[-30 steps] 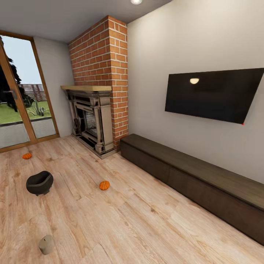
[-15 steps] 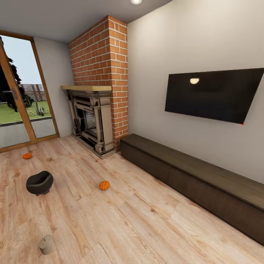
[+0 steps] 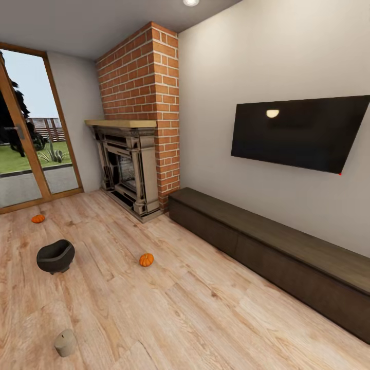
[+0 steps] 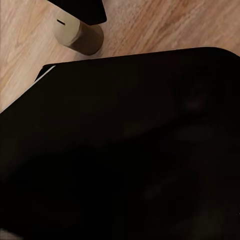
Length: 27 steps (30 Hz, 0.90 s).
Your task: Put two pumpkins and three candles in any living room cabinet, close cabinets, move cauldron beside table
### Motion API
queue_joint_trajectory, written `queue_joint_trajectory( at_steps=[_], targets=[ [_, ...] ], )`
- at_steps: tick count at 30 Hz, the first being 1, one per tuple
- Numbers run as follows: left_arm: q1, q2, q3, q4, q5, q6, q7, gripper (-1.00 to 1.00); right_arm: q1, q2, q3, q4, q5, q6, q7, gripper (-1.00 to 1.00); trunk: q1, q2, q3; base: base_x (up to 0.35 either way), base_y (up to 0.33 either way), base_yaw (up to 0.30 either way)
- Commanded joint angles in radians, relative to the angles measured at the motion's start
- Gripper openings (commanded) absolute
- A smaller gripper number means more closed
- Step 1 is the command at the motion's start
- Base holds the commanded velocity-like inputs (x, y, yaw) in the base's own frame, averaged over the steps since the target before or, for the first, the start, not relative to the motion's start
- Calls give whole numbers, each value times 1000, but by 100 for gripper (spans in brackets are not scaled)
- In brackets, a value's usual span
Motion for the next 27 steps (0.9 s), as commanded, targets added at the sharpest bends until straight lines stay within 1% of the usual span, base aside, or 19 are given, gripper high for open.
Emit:
queue_joint_trajectory(
  at_steps=[1,4,7,27],
  targets=[
    [0,-1,2,0,1,0,0,100,0,0,0,0,-1,0,0,100,0,0,0,0,0,0],
    [0,0,6,0,4,0,0,100,0,0,-1,0,-1,0,0,100,0,0,0,0,0,-92],
    [0,1,5,0,0,0,0,100,0,0,-2,0,-1,0,0,100,0,0,0,0,0,-203],
    [0,-2,-4,-1,-5,1,-2,100,0,-1,-2,0,-1,0,0,100,0,0,0,0,0,-256]
  ],
)
